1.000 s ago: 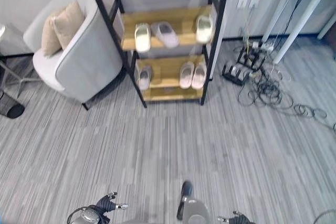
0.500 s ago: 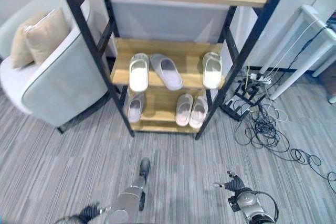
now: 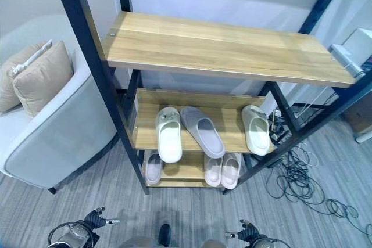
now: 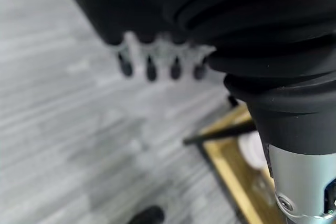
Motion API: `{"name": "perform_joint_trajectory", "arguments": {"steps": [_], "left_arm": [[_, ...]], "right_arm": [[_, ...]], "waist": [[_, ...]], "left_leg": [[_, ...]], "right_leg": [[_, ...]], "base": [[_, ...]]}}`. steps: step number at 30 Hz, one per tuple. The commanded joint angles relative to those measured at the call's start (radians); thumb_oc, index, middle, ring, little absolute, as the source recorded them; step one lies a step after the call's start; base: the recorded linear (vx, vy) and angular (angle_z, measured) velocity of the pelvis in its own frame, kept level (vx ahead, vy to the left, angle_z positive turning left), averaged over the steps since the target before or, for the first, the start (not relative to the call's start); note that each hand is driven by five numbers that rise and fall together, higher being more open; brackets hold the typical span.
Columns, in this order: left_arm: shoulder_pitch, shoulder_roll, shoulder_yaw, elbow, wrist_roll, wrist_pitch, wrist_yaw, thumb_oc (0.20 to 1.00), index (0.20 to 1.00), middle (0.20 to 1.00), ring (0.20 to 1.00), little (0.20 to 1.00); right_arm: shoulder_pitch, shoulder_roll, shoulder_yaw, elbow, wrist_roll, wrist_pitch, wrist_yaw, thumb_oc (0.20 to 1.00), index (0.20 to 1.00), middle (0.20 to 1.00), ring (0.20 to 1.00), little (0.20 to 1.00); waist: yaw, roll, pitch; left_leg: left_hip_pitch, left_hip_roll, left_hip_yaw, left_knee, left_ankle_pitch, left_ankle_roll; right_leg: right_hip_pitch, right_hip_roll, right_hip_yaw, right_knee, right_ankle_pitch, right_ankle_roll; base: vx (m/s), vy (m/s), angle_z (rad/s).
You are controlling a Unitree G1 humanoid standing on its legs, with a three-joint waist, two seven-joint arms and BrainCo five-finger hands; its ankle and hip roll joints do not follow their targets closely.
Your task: Arrange the slippers neatly on the shoe rack.
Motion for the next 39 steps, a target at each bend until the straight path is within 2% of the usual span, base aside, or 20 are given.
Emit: {"name": "perform_joint_trajectory", "arguments": {"steps": [1, 2, 4, 10, 17, 22, 28, 39], "left_arm": [[0.039, 0.005, 0.021, -0.053, 0.027, -0.019, 0.007, 1.000, 1.000, 1.000, 1.000, 1.000], [0.040, 0.002, 0.014, -0.059, 0.030, -0.021, 0.007, 1.000, 1.000, 1.000, 1.000, 1.000], [0.039, -0.005, 0.006, -0.054, 0.040, -0.023, 0.003, 1.000, 1.000, 1.000, 1.000, 1.000], [0.073, -0.039, 0.006, -0.040, 0.038, -0.024, -0.008, 1.000, 1.000, 1.000, 1.000, 1.000], [0.090, -0.062, 0.000, -0.008, 0.050, -0.020, -0.010, 1.000, 1.000, 1.000, 1.000, 1.000], [0.097, -0.062, -0.013, -0.053, 0.057, -0.023, -0.004, 1.000, 1.000, 1.000, 1.000, 1.000], [0.096, -0.075, -0.027, -0.054, 0.053, -0.026, -0.005, 1.000, 1.000, 1.000, 1.000, 1.000], [0.097, -0.096, -0.078, -0.052, 0.096, -0.034, -0.015, 1.000, 1.000, 1.000, 1.000, 1.000]], "right_arm": [[-0.005, -0.043, -0.007, -0.012, 0.012, -0.002, -0.006, 1.000, 1.000, 1.000, 1.000, 1.000], [0.010, -0.035, -0.006, -0.003, 0.010, 0.001, -0.004, 1.000, 1.000, 1.000, 1.000, 1.000], [0.018, -0.036, -0.001, -0.006, 0.000, 0.002, 0.001, 1.000, 1.000, 1.000, 1.000, 1.000], [0.026, -0.051, 0.009, -0.040, -0.008, -0.010, -0.004, 1.000, 1.000, 1.000, 1.000, 1.000], [0.018, -0.069, 0.019, -0.084, -0.013, -0.023, -0.014, 1.000, 1.000, 1.000, 1.000, 1.000], [0.029, -0.097, 0.057, -0.172, -0.097, -0.033, -0.023, 1.000, 1.000, 1.000, 1.000, 1.000], [0.018, -0.085, 0.063, -0.178, -0.052, -0.042, -0.009, 1.000, 1.000, 1.000, 1.000, 1.000], [-0.055, -0.076, 0.166, -0.282, -0.090, -0.060, 0.011, 1.000, 1.000, 1.000, 1.000, 1.000]], "waist": [[-0.011, -0.025, 0.057], [-0.026, -0.025, 0.066], [-0.026, -0.029, 0.068], [-0.025, -0.020, 0.052], [-0.028, -0.012, 0.036], [-0.023, -0.004, 0.025], [-0.020, 0.006, 0.022], [0.002, 0.040, 0.045]], "left_leg": [[-0.067, 0.138, 0.032, 0.103, -0.091, -0.128], [-0.059, 0.134, 0.017, 0.109, -0.098, -0.133], [-0.059, 0.126, 0.009, 0.120, -0.106, -0.137], [-0.051, 0.140, -0.006, 0.094, -0.090, -0.158], [-0.019, 0.158, -0.017, 0.035, -0.067, -0.171], [0.013, 0.170, -0.022, 0.005, -0.055, -0.182], [0.019, 0.173, -0.021, -0.004, -0.051, -0.186], [0.001, 0.167, -0.049, -0.029, -0.032, -0.191]], "right_leg": [[0.045, 0.040, 0.012, -0.120, 0.140, -0.063], [0.027, 0.055, 0.070, -0.155, 0.150, -0.056], [0.044, 0.064, 0.091, -0.182, 0.146, -0.055], [0.097, 0.086, 0.055, -0.250, 0.133, -0.076], [0.134, 0.106, 0.040, -0.300, 0.129, -0.084], [0.173, 0.122, 0.031, -0.333, 0.122, -0.093], [0.186, 0.124, 0.023, -0.361, 0.129, -0.093], [0.175, 0.124, 0.001, -0.376, 0.126, -0.093]], "base": [[0.14, -0.105, 0.19], [0.11, -0.112, 0.24], [0.10, -0.150, 0.34], [0.07, -0.129, 0.21], [0.05, -0.056, 0.04], [0.05, -0.086, 0.02], [0.03, -0.034, 0.05], [0.00, -0.003, 0.07]]}}
